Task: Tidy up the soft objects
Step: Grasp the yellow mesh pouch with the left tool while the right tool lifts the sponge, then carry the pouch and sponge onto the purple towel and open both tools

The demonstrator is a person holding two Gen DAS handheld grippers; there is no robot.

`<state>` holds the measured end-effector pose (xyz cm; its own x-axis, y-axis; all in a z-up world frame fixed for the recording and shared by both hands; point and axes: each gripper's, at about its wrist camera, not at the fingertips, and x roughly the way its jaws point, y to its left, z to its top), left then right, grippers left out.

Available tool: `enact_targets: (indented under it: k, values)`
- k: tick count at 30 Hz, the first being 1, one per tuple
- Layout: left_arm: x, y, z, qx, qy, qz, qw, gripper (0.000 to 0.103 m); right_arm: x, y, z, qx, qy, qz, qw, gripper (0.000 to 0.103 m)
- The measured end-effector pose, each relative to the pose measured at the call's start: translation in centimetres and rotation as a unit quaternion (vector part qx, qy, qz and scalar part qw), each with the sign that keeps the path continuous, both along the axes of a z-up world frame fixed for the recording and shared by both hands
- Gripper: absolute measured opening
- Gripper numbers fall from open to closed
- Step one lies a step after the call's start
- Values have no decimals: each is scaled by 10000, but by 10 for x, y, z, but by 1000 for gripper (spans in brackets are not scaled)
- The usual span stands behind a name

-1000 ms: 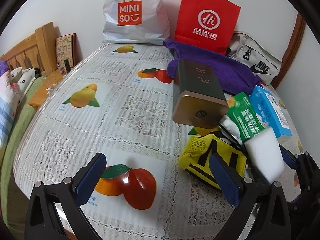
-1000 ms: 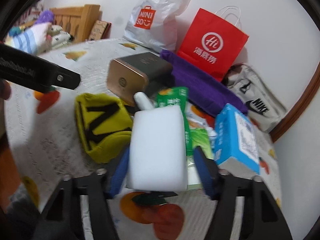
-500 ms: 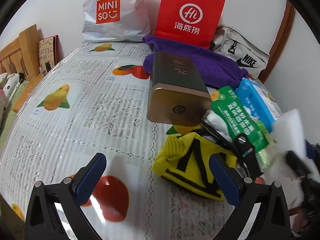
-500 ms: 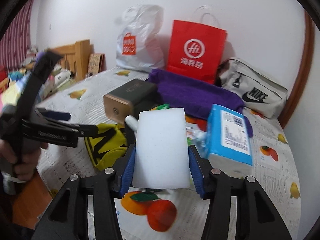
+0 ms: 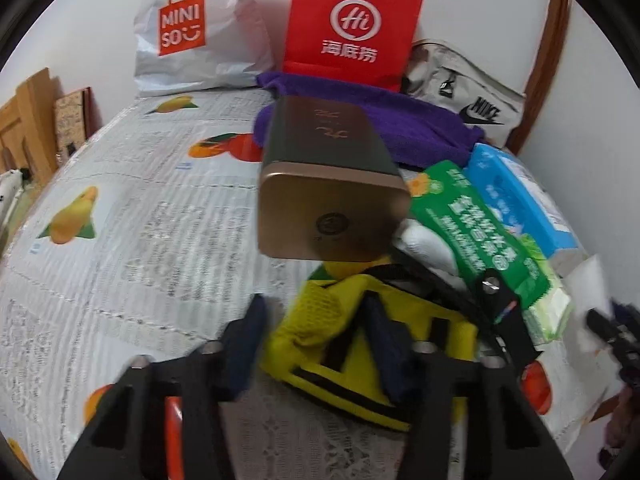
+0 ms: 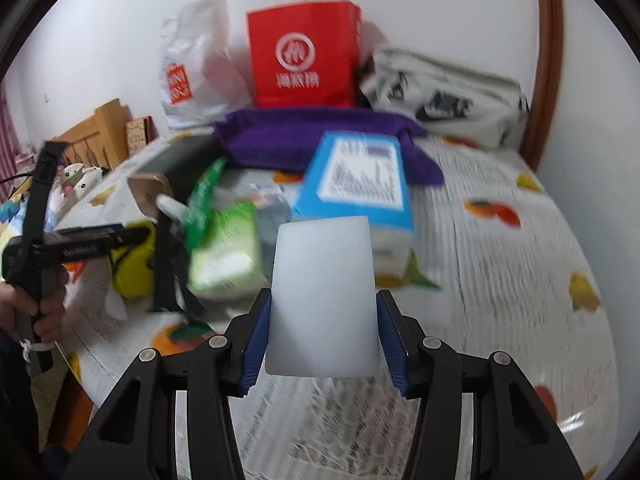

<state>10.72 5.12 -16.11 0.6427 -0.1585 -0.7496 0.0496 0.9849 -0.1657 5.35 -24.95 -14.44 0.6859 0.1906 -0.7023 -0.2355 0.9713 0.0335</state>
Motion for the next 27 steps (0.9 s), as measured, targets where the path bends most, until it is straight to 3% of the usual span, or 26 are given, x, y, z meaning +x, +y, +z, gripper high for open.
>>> enact_targets:
  k: [2, 6, 9, 14, 17, 27]
  values:
    - [0, -2, 1, 97, 16, -64, 9999, 33, 2, -4, -11, -33, 149, -85, 9998, 51]
    - [-1, 7, 4, -186, 116, -54, 9997, 31, 6, -9, -25, 79, 329, -138, 9993, 51]
    - [-6, 9, 10, -113, 104, 4, 9999, 30, 7, -10, -29, 147, 365, -161, 9991, 51]
    - [-13, 12, 30, -101, -35, 31, 9999, 30, 5, -10, -18, 261, 275, -112, 9992, 51]
    - [-17, 13, 44, 107, -135, 105, 9998, 29, 4, -8, -9, 255, 236, -51, 9994, 51]
    - [-31, 26, 81, -50, -453, 283, 9986, 29, 0, -3, 24, 230, -27, 132, 9996, 51]
